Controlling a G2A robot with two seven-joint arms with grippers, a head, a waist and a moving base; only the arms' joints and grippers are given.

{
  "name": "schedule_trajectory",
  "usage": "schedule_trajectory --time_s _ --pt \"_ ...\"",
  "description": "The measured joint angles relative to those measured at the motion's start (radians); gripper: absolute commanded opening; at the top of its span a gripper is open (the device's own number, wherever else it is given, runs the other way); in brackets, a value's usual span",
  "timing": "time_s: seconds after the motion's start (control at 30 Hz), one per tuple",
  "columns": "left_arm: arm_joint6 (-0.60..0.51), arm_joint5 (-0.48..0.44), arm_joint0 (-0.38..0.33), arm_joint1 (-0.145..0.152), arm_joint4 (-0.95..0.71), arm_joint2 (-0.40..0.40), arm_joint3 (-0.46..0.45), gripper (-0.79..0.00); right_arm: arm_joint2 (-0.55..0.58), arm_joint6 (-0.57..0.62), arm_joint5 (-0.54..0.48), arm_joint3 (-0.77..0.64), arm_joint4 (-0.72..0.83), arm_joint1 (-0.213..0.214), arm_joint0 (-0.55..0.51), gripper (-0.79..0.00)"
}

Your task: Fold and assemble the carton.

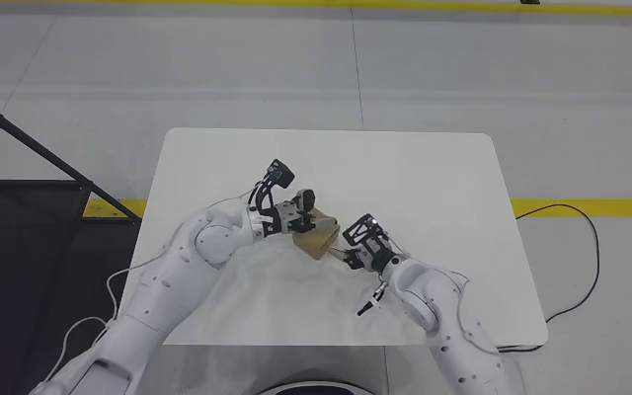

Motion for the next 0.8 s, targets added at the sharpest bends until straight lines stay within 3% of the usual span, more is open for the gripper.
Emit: schedule_trajectory --time_s 0.2,0.37,0.8 --pt "-0.005 -0.011 -0.033 -0.012 -0.021 0.022 0.027 0.000 -0.005 -0.054 -0.009 0.001 -0.007 0.002 -0.010 0.000" --pt "0.049 -0.034 -0.023 -0.005 -0.032 -0.022 0.035 0.000 -0.028 -0.062 -0.012 0.012 -0.019 -0.001 0.004 -0.012" --pt "0.092 -0.090 0.115 0.050 0.001 -0.208 -0.063 0.000 -0.080 -0.057 0.004 0.042 -0.001 -0.015 0.058 -0.022"
